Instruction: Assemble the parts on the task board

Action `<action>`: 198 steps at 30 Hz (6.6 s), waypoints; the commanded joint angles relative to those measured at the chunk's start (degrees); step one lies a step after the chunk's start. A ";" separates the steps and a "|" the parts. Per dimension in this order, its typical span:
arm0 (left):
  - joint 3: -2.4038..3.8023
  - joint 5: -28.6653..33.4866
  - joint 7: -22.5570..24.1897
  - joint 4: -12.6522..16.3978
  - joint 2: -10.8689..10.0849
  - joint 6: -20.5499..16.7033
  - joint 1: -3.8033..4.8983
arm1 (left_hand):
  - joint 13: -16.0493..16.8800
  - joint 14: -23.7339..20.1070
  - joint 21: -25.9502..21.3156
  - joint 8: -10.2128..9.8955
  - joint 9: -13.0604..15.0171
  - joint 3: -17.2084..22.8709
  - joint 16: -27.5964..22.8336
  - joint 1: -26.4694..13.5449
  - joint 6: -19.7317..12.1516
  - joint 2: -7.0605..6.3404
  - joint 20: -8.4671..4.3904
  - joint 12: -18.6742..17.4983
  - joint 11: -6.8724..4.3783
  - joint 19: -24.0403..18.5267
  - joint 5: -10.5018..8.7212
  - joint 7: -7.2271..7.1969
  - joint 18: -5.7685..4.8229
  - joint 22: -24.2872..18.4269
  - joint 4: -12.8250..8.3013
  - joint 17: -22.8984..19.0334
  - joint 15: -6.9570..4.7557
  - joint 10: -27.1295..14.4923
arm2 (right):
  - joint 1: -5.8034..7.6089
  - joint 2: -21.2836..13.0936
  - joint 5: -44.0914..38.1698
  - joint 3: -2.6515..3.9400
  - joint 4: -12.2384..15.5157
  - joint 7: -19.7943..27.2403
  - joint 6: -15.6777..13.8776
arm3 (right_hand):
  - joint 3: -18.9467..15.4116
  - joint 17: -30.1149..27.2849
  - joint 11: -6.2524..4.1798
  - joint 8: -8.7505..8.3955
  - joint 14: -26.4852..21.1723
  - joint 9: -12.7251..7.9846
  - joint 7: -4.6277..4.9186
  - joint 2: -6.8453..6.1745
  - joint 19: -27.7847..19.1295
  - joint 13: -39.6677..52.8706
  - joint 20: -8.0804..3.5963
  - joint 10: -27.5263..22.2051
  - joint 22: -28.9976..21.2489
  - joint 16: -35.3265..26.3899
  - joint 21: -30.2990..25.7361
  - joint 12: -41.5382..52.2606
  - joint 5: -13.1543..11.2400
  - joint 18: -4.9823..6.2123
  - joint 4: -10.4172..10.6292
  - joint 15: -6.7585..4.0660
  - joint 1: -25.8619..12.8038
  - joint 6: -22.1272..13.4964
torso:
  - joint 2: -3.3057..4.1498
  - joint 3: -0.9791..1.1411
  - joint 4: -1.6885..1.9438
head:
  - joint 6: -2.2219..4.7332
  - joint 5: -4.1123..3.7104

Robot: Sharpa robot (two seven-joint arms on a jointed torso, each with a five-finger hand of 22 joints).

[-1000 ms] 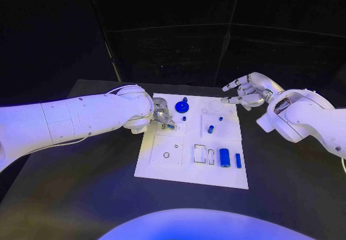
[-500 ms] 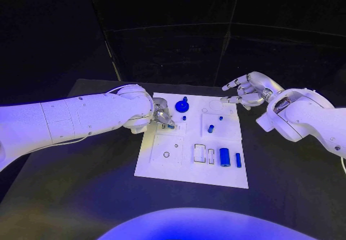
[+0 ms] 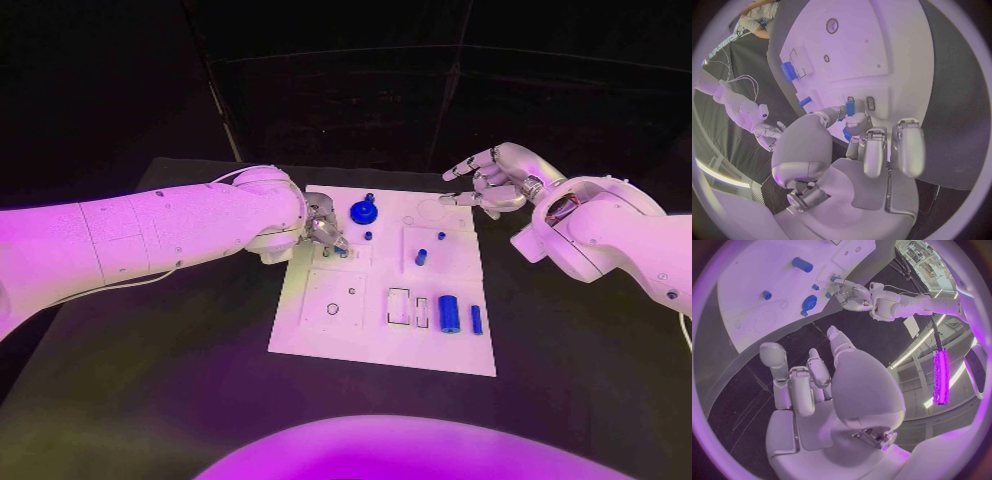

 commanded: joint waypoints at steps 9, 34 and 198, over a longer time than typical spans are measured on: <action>0.01 1.69 -0.25 -1.93 0.97 7.72 0.77 | 0.41 5.84 0.22 0.29 0.14 9.79 0.18 0.11 0.66 0.42 -0.48 0.59 -0.18 1.42 0.75 -0.14 -0.52 -0.02 -10.31 15.09 -0.40 0.78 | 0.11 0.22 0.09 0.05 -0.08 0.36 0.38 | -0.29 5.38 -0.01 0.22 3.67 -0.01 -0.26 0.15 -0.31 -0.03 -0.18 0.24 -0.05 -0.39 -0.29 0.22 0.04 1.10 -0.03 -0.11 -0.18 0.13 | 0.02 0.02 0.00 | -0.14 -0.04; 0.04 4.01 -0.28 -5.64 3.95 10.98 1.77 | 0.64 5.84 0.11 0.25 0.18 9.79 0.18 -0.04 0.99 0.31 -0.47 0.87 -0.24 1.32 1.55 -0.21 -0.48 -0.19 -10.52 15.09 -0.40 1.08 | 0.10 0.82 0.09 0.05 -0.61 0.47 0.56 | -0.37 5.32 -0.02 0.34 3.66 -0.02 -0.27 0.16 -0.31 -0.03 -0.19 0.25 -0.08 -0.43 -0.30 0.24 0.09 1.10 0.04 -0.12 -0.17 0.13 | -0.01 0.04 0.00 | -0.42 -0.23; 3.98 4.59 -1.48 -23.88 10.06 18.49 6.31 | -11.43 5.79 -6.99 -11.15 -3.55 -33.42 0.06 2.76 -2.70 3.78 1.31 -7.07 2.45 -1.76 -17.52 2.60 1.25 -8.37 2.07 14.88 1.58 -7.95 | 0.06 1.86 0.16 0.03 -2.28 1.03 1.19 | -1.38 4.46 0.00 0.86 3.46 -0.10 -0.25 -0.09 -1.07 -0.60 -0.21 -0.15 -1.77 -0.91 -1.20 -0.06 0.19 1.37 0.84 -0.13 -0.66 -0.29 | 0.02 -0.07 0.04 | -0.26 -0.67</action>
